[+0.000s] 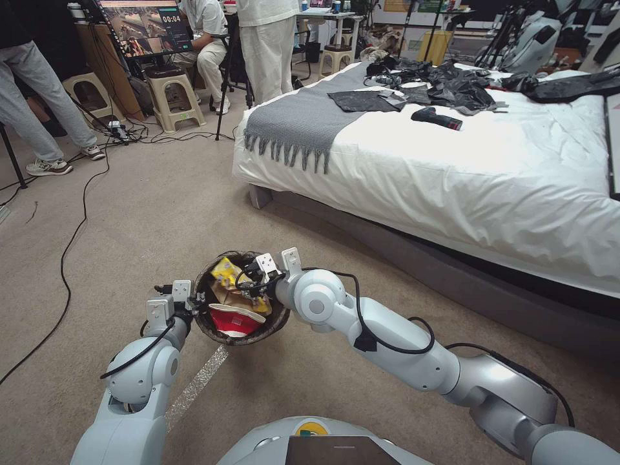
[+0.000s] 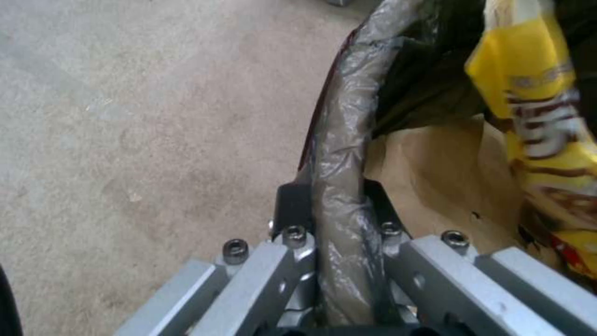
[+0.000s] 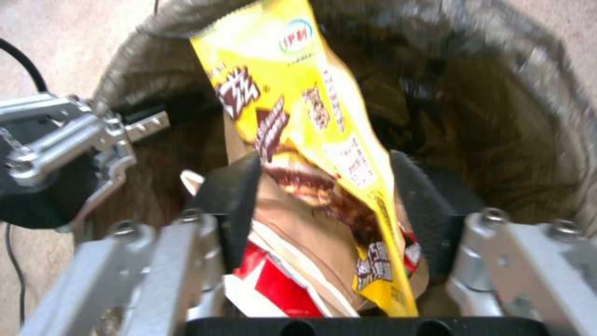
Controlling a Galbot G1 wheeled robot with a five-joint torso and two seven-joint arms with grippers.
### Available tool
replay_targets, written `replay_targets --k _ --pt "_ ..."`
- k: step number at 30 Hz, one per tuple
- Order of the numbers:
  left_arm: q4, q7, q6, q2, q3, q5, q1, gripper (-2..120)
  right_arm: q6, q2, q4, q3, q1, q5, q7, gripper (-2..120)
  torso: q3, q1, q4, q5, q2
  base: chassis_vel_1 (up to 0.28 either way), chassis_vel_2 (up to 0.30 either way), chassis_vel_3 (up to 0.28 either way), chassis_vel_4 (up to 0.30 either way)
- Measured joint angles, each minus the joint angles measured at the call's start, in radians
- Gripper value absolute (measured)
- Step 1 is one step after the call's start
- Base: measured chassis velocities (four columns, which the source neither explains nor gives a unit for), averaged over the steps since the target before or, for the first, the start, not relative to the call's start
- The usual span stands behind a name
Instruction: Pick up the trash bin, then pick up the garbage from the floor and place it into the trash bin.
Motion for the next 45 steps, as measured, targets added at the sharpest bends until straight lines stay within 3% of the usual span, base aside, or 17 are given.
replay_targets --k 11,20,30,33,35,39,41,43,45 --pt "0.003 0.0 0.0 -0.001 0.0 0.001 -0.003 3 -0.007 -0.001 0.027 0.007 0.015 0.023 0.015 97 0.0 0.0 0.0001 0.0 0.0 0.0 0.0 0.0 0.0" --pt "-0.002 -0.001 0.0 0.001 -0.001 -0.002 -0.001 3 -0.006 -0.054 0.107 0.09 0.046 0.041 0.019 100 0.0 0.0 0.0001 0.0001 0.0 0.0 0.0 0.0 0.0" --pt "-0.021 -0.004 0.0 0.009 -0.003 -0.013 0.004 3 0.035 -0.226 0.251 0.262 0.016 -0.01 -0.014 100 0.0 0.0 0.0 0.0003 0.0 0.0 0.0 0.0 0.0" --pt "-0.028 -0.008 0.0 0.009 -0.003 -0.014 0.005 3 0.068 -0.268 0.289 0.341 -0.041 -0.109 -0.056 100 0.0 0.0 0.0001 0.0003 0.0 0.0 0.0 0.0 0.0" --pt "-0.036 -0.01 0.0 0.009 -0.003 -0.015 0.008 3 0.098 -0.288 0.328 0.458 -0.133 -0.183 -0.091 100 0.0 0.0 0.0 0.0003 0.0 0.0 0.0 0.0 0.0" --pt "-0.04 -0.012 0.0 0.009 -0.003 -0.017 0.01 3 0.117 -0.281 0.353 0.559 -0.247 -0.247 -0.114 100 0.0 0.0 0.0001 0.0001 0.0 0.0 0.0 0.0 0.0" --pt "-0.044 -0.013 0.0 0.009 -0.004 -0.019 0.011 3 0.153 -0.256 0.356 0.678 -0.398 -0.391 -0.17 100 0.0 0.0 -0.0002 0.0004 0.0 0.0 0.0 0.0 0.0" --pt "-0.047 -0.013 0.0 0.01 -0.004 -0.021 0.012 3 0.171 -0.24 0.356 0.728 -0.453 -0.448 -0.192 100 0.0 0.0 -0.0002 0.0003 0.0 0.0 0.0 0.0 0.0" --pt "-0.053 -0.015 0.0 0.011 -0.006 -0.024 0.015 3 0.211 -0.183 0.353 0.835 -0.566 -0.579 -0.234 100 0.0 0.0 -0.0001 0.0001 0.0 0.0 0.0 0.0 0.0"
